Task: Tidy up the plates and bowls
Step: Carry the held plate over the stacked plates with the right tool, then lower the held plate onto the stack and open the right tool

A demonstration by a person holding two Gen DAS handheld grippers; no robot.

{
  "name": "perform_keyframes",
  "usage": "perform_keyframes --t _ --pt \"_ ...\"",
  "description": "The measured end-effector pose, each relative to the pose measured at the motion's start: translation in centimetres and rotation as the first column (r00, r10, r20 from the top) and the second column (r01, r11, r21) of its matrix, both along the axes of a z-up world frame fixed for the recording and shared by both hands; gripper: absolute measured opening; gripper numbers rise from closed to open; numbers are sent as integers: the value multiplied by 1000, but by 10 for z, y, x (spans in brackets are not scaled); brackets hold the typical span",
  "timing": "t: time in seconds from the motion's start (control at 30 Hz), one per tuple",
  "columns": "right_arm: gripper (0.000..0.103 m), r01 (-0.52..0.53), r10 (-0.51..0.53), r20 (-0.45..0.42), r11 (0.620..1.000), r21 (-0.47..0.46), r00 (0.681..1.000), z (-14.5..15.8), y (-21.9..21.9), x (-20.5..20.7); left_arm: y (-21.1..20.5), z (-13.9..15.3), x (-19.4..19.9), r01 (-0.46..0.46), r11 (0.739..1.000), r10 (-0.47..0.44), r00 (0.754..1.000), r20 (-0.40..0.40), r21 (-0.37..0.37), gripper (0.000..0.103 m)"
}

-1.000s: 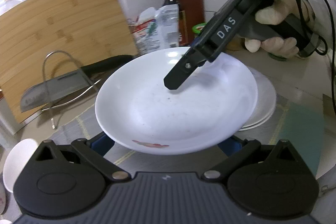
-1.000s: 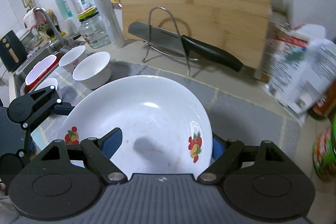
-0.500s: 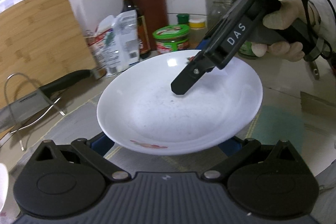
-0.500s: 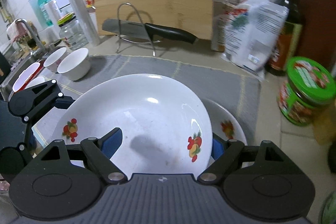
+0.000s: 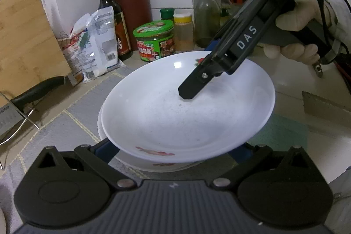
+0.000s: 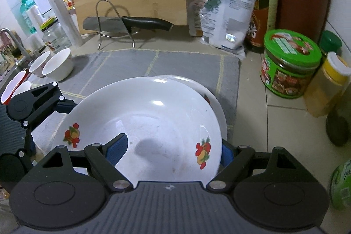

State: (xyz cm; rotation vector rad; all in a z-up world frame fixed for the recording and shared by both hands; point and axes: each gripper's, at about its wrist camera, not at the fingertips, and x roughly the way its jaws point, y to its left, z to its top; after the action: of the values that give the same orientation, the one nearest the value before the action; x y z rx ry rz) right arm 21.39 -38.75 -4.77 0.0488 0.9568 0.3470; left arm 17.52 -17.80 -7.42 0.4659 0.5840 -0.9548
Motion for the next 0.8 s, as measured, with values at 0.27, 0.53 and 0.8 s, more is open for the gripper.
perform_keyframes --t 0.27,0.53,0.8 --pt "88 1 -1 -18 1000 -4 1000 -7 0 4 -2 -4 4 -1 1000 2 1000 -21 14 102" --pt "88 -11 10 -27 1000 -19 1000 -8 4 10 -3 -7 10 -7 999 8 999 -45 32 102" --pt "88 -12 11 -37 1000 -26 999 -8 5 13 -6 -8 13 0 999 2 999 -45 52 102"
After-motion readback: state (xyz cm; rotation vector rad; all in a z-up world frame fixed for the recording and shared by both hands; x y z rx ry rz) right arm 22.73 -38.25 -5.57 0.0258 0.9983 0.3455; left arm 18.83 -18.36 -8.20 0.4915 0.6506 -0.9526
